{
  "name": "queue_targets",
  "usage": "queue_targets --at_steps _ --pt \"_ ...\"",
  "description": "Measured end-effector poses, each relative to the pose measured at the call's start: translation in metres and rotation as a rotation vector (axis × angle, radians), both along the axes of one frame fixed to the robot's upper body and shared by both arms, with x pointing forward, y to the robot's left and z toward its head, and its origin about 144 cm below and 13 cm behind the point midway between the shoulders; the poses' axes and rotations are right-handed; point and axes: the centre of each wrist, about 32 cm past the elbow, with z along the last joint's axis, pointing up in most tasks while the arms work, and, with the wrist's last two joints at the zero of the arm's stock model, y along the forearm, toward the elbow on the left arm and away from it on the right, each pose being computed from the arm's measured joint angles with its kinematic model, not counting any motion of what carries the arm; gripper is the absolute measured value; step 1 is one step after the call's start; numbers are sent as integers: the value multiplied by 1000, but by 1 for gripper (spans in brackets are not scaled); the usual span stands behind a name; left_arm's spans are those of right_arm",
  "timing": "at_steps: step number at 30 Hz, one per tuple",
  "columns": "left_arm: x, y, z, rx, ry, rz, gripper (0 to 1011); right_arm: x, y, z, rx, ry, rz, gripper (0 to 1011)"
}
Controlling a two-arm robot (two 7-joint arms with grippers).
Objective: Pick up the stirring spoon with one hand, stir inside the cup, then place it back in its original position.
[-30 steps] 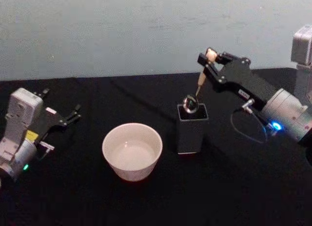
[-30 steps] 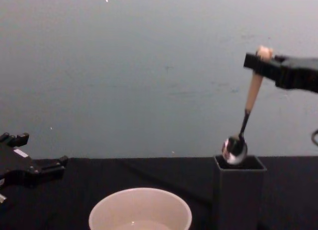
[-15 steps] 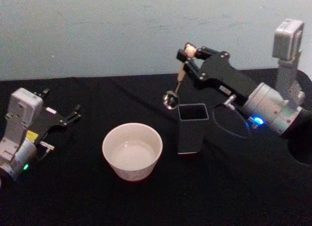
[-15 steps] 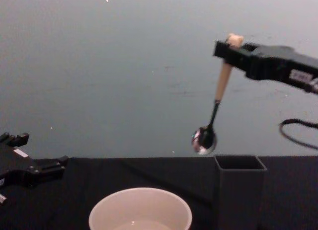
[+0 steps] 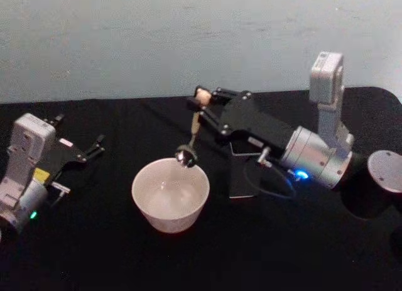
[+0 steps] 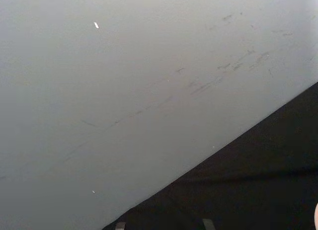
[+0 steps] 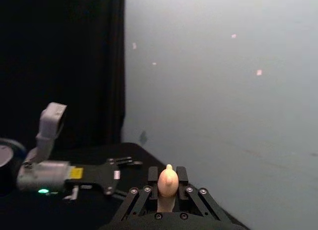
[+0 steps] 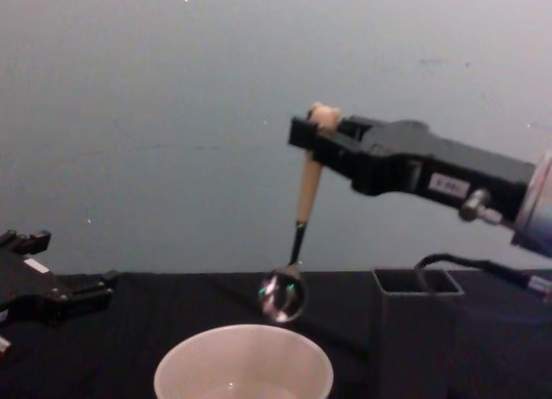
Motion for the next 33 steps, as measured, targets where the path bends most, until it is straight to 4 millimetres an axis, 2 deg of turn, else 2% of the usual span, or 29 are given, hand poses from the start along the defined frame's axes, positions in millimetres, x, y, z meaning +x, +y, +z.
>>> queue_targets --at_steps 11,25,33 --pt "0 0 0 0 0 0 1001 10 15 -27 -43 -14 77 213" --pt "0 0 0 0 0 0 1001 19 34 -61 -59 -39 26 214" --pt "0 0 0 0 0 0 1001 21 37 -69 -72 -36 10 213"
